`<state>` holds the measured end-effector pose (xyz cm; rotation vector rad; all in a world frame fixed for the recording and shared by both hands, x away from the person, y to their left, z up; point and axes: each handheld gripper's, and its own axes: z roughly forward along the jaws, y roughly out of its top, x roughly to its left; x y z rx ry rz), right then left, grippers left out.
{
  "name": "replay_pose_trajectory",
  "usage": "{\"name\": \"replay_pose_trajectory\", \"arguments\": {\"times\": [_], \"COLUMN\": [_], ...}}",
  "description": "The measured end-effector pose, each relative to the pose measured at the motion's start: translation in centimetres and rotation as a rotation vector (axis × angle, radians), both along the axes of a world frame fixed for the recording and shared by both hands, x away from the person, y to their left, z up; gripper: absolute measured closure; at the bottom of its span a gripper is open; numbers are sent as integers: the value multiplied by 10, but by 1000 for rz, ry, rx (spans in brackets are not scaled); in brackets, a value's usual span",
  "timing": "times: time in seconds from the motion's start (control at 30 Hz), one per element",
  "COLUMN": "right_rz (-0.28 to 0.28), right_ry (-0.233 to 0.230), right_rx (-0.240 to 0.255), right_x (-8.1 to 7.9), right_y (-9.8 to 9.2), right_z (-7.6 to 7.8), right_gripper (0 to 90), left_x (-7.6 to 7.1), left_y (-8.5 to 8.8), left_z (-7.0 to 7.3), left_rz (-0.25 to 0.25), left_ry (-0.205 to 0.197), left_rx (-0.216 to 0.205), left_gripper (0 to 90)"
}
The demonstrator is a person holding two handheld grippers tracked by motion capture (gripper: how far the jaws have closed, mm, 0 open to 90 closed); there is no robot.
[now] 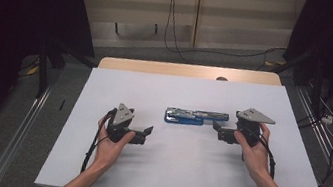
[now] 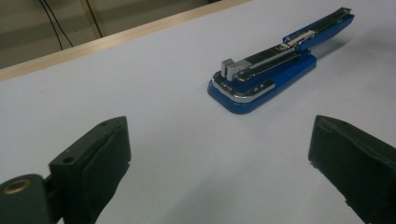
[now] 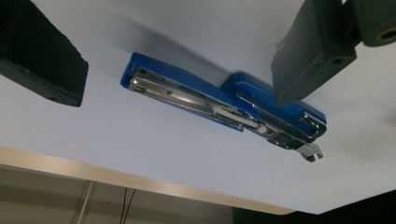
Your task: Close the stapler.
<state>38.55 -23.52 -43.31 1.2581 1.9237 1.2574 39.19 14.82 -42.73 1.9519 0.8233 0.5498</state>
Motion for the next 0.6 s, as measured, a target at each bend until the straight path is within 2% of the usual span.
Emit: {"name": "replay_pose_trajectory", "arguments": {"times": [0.1,0.2,0.3,0.4,0.53,0.6], "right_rz": [-7,2,-7,-14,5,17], "right_ry": [-9,-8,-20,-13,-19,-24], "right_rx": [-28,-20,-31,-12,-16,-8], "right_x": [-3,-6,-8,-10,-9,-8], "right_y": [0,-2,-4,-5,-3,-2], "right_z": [1,4,5,4,6,6], "right_gripper": [70,48,47,56,69,69], "left_x": [4,9,13,18,18,21], "left_y": [-7,-14,-22,-27,-34,-36], "left_z": [1,3,4,6,10,10], "left_rz": [6,-7,-6,-39,-47,-59], "left_ry": [4,11,-12,9,5,26], "left_rx": [-20,-24,-30,-22,-44,-41], "left_gripper": [68,68,72,74,74,78]}}
